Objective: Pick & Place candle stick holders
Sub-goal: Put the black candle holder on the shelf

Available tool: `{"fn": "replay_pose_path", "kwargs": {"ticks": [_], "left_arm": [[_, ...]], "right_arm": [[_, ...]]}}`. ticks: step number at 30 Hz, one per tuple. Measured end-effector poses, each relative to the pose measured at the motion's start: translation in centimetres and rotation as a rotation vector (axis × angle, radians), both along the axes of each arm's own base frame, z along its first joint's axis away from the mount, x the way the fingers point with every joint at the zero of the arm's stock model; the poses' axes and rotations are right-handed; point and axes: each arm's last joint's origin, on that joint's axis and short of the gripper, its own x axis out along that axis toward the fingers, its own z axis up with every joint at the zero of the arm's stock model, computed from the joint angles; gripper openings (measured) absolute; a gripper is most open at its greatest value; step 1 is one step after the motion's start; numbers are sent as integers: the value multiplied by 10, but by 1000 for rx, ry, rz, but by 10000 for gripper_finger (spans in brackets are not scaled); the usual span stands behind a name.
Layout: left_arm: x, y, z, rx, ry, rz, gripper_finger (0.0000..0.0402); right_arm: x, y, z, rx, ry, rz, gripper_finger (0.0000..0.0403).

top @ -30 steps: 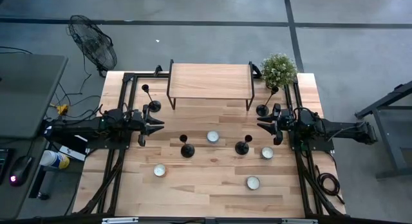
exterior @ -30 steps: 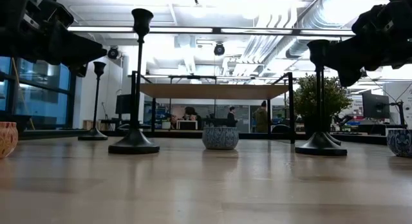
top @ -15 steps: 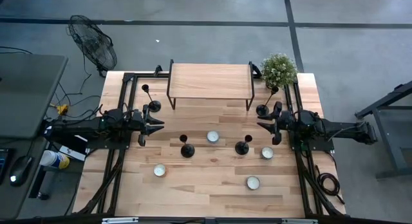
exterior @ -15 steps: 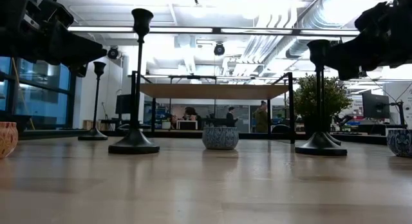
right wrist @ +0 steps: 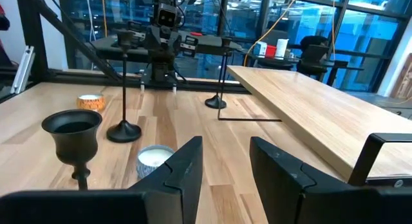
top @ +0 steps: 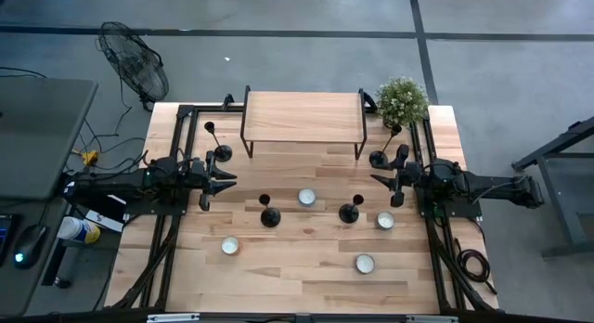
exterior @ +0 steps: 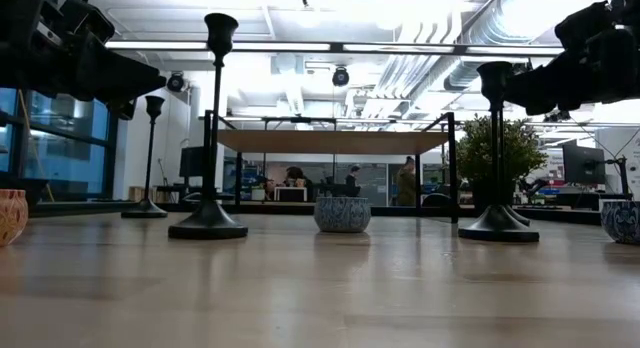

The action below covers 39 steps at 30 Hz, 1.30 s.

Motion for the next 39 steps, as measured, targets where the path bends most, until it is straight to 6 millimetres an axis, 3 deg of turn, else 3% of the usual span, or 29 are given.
{"fn": "replay_pose_path", "kwargs": {"ticks": [11, 24, 39], "left_arm": [[0, 0, 0, 0, 0, 0, 83], [0, 0, 0, 0, 0, 0, 83], [0, 0, 0, 0, 0, 0, 83]], "right_arm": [[0, 0, 4, 3, -48, -5, 122], [-4, -6, 23, 253, -211, -202, 122], [-16, -9, 45, 294, -126, -369, 122]]}}
